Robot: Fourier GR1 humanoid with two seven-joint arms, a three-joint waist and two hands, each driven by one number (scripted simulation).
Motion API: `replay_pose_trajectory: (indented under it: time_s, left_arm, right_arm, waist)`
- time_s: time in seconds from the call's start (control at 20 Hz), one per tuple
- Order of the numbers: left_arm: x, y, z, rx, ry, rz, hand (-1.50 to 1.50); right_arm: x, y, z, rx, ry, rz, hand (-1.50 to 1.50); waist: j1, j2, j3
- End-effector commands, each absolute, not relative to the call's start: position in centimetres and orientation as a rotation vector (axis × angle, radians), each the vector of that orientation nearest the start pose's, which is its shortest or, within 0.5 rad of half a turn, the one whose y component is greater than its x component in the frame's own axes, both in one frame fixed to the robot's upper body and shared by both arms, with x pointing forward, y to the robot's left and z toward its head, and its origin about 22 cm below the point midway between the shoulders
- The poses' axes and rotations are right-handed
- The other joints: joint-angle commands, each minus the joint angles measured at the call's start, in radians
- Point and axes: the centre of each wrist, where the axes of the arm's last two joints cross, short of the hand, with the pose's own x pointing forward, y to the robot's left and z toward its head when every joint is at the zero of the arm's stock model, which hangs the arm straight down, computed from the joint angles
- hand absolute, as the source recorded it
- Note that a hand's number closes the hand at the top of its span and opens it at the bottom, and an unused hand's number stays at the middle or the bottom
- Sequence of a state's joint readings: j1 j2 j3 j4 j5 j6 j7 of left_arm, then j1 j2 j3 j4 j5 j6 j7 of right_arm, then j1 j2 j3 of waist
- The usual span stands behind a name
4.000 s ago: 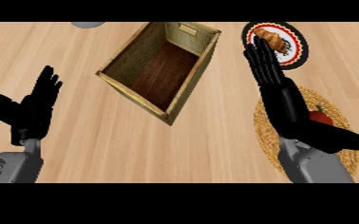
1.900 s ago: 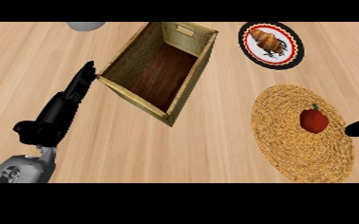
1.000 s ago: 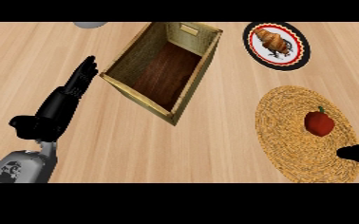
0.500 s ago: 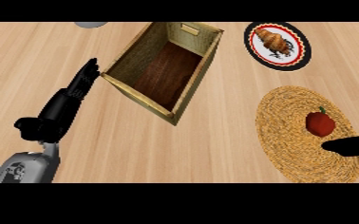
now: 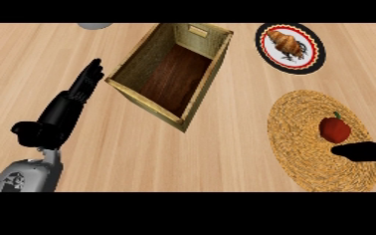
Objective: Pick the bell pepper from the placemat and place it in the basket
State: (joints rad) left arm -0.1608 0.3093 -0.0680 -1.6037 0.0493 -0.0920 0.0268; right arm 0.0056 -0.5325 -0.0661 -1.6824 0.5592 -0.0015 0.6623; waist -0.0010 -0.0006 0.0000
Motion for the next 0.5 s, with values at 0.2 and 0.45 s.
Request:
replay_pose_trajectory:
  time_s: [0.2,0.45]
  left_arm:
    - [28.7,25.0,4.6,0.038,-1.698,-0.381,0.00]
    - [27.5,26.2,5.5,0.059,-1.694,-0.365,0.00]
  right_arm:
    - [24.5,-34.2,7.6,-1.062,-0.885,0.444,-1.50]
    - [25.2,-33.6,6.9,-1.073,-0.820,0.487,-1.50]
  waist:
    - [-0.001,0.001,0.000]
    - [0.001,0.000,0.000]
